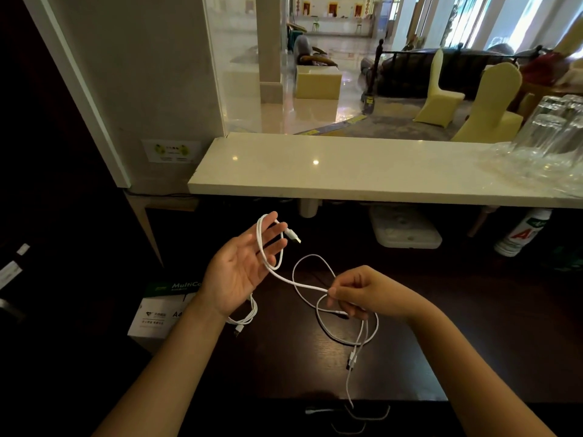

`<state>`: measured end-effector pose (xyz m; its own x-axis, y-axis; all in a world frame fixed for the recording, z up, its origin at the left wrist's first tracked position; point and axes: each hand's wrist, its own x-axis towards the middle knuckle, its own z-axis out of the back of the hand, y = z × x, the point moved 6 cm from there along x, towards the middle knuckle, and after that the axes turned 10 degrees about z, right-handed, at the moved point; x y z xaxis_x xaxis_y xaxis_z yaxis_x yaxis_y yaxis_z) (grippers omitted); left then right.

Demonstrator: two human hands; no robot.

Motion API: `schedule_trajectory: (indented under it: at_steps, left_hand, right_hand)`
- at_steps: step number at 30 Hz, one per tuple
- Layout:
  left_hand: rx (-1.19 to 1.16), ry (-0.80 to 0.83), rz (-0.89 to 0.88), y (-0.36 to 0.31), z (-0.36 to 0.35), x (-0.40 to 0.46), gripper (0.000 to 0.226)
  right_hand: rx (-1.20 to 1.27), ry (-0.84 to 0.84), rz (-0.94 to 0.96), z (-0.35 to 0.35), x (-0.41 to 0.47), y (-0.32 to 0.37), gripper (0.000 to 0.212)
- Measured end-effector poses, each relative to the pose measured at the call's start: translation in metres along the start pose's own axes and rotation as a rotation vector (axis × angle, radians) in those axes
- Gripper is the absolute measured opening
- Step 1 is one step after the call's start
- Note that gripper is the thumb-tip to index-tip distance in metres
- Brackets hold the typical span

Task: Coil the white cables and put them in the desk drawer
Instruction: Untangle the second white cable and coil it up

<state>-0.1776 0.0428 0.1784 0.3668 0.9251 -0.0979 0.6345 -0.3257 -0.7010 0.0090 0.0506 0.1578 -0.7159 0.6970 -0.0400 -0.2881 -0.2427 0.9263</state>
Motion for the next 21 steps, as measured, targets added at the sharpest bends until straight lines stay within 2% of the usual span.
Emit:
schedule_trajectory:
  at_steps: [4,8,11,14,18,21]
  left_hand:
    - [0.004,0.082,0.017,0.0,-0.001,-0.002,0.068]
    - [-0.069,0.24,0.072,0.002,-0.005,-0.004,0.07]
    - [0.025,0.165,0.076,0.007,-0.005,-0.004,0.075]
    - [0.11,0.024,0.005,0.012,-0.001,-0.003,0.066]
    - [-0.019,0.114,0.067,0.021,-0.004,-0.004,0.054]
    - [-0.003,0.178,0.15,0.028,-0.002,-0.008,0.049]
  right_hand:
    - [-0.006,0.021,0.012,-0.003,-0.001,0.001,0.023]
    - [0.011,0.066,0.006,-0.007,-0.001,-0.002,0.02]
    - [0.039,0.112,0.021,-0.012,-0.001,-0.003,0.019]
    - [0.035,0.126,0.037,-0.012,0.002,-0.01,0.015]
    - [-0.042,0.155,0.0,-0.009,0.007,-0.026,0.013]
    - [-0.095,0.212,-0.068,-0.001,0.008,-0.034,0.014]
